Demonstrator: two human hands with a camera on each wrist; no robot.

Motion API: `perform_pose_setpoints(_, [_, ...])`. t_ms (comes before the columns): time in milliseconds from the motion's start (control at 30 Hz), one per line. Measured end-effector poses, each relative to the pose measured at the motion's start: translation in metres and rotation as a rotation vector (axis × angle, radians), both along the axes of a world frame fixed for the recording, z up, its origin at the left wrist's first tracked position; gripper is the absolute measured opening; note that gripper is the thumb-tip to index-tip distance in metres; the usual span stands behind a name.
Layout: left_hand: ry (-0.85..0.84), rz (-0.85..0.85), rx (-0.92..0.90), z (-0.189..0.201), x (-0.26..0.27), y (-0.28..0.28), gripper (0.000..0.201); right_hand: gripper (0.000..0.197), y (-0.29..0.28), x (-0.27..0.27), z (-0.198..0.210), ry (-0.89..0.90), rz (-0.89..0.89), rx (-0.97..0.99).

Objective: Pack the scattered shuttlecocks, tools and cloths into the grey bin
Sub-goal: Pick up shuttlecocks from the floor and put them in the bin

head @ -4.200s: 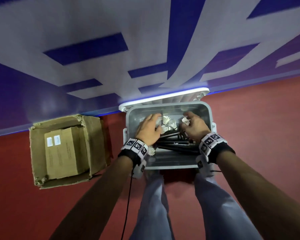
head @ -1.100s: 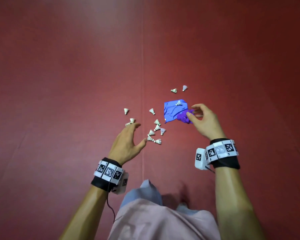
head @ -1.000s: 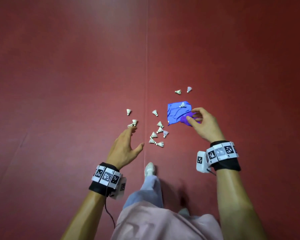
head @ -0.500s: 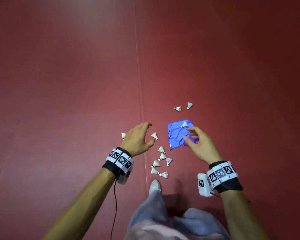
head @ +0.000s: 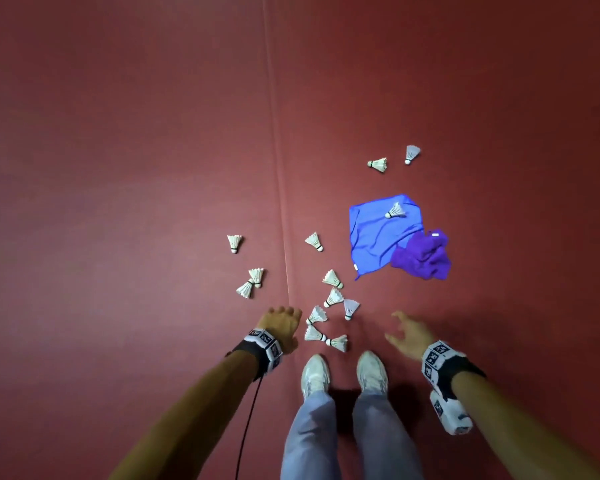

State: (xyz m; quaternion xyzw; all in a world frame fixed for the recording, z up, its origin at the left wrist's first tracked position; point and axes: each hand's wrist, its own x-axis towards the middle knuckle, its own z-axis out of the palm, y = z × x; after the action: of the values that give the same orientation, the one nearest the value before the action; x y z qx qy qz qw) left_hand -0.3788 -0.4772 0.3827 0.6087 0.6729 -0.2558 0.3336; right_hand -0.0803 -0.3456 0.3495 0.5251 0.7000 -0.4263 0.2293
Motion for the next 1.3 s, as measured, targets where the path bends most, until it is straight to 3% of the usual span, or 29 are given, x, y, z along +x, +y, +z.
perform_pose_setpoints(167, [-0.069, -0.116, -0.063, -0.16, 0.022, -0.023, 0.049, 0.061, 0.006, 0.015, -0.147, -0.172, 0.283, -0.055])
perform_pose_setpoints(367, [-0.116, -0.221, -0.036, -0.313, 0.042, -0.038, 0.046, 0.056, 0.022, -0.001, -0.278, -0.152, 0.469, -0.055])
perform_pose_setpoints(467, [-0.162, -0.198, -0.008, -0.368, 0.045, -0.04, 0.043, 0.057, 0.022, -0.01, -0.327, -0.072, 0.496, -0.047])
perform_pose_setpoints(533, [-0.202, -0.157, -0.006, -0.398, 0.048, -0.042, 0.053, 0.057, 0.02, -0.014, -0.353, -0.006, 0.517, -0.027])
perform_pose_setpoints(700, [-0.189, -0.174, -0.005, -0.451, 0.049, -0.048, 0.051, 0.056, 0.017, -0.026, -0.397, 0.059, 0.603, 0.03])
perform_pose_setpoints(833, [-0.044, -0.298, -0.031, -0.469, 0.043, -0.052, 0.038, 0.056, 0.018, -0.033, -0.413, 0.05, 0.682, 0.046])
perform_pose_setpoints(1033, [0.023, -0.315, -0.027, -0.451, 0.03, -0.053, 0.04, 0.047, 0.018, -0.042, -0.397, 0.067, 0.503, 0.081])
perform_pose_setpoints(1167, [0.122, -0.384, -0.031, -0.402, 0.023, -0.053, 0.05, 0.037, 0.011, -0.029, -0.352, 0.069, 0.358, 0.129])
perform_pose_setpoints(1300, [0.13, -0.341, -0.084, -0.321, 0.024, -0.045, 0.057, 0.023, 0.007, -0.009, -0.278, 0.066, 0.169, 0.143])
